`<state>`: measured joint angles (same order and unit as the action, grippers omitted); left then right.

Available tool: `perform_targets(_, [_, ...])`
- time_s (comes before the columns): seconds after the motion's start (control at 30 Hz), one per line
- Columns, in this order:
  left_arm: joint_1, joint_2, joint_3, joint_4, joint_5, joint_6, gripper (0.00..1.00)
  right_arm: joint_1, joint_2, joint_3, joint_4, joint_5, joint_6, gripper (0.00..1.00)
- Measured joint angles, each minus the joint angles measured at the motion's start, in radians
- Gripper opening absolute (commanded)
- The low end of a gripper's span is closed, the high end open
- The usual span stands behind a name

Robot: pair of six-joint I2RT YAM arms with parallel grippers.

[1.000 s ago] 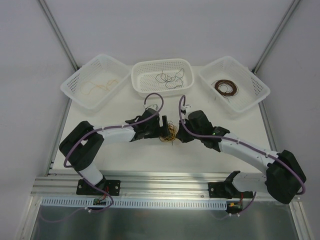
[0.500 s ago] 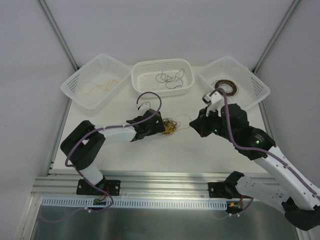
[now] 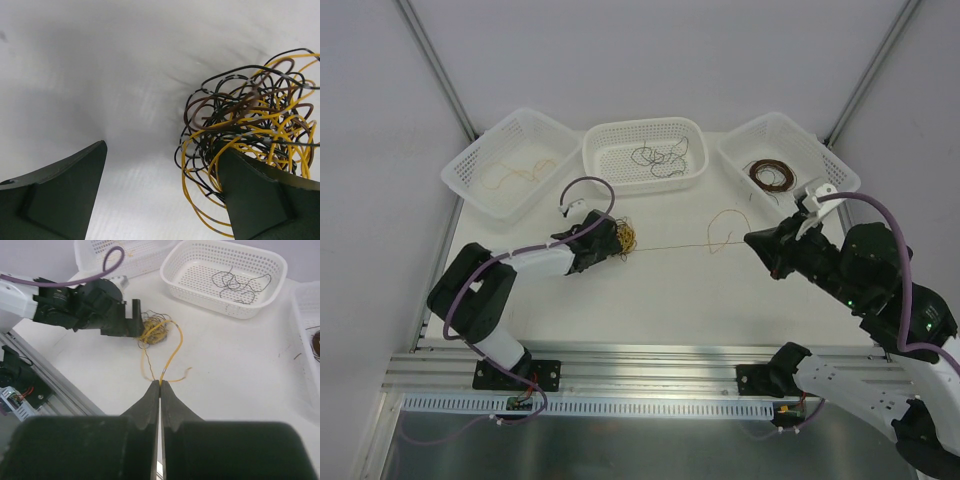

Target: Untangle the cables

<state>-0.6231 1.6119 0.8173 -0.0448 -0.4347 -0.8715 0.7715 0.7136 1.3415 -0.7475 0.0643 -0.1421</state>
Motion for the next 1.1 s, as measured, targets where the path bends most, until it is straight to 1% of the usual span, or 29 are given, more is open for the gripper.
perform_targets(0.3, [0.184,-0.148,-0.116,-0.052,-0.008,-0.002,0.9,0.003,0.012,0.041,-0.077,0.125,-0.032,0.01])
perform_targets(0.6, [0.326,-0.161,-0.146,-0.097,-0.056,0.008,0.91,0.004,-0.051,0.191,-0.078,0.278,-0.069,0.01])
perform_targets(0.73, [0.357,-0.175,-0.155,-0.114,-0.072,0.016,0.91,0.004,-0.078,0.229,-0.068,0.327,-0.078,0.01])
perform_targets(0.8, [0.362,-0.186,-0.161,-0.126,-0.072,0.022,0.91,0.004,-0.083,0.211,-0.064,0.34,-0.077,0.01])
perform_targets(0.87, [0.362,-0.193,-0.162,-0.13,-0.063,0.03,0.91,0.004,-0.083,0.154,-0.042,0.343,-0.072,0.01])
perform_targets(1.0, [0.357,-0.214,-0.162,-0.131,-0.008,0.063,0.91,0.004,-0.046,-0.024,-0.012,0.339,-0.052,0.01])
perform_targets(1.1, [0.312,-0.245,-0.166,-0.134,0.035,0.095,0.91,0.003,0.018,-0.144,0.026,0.319,-0.033,0.01])
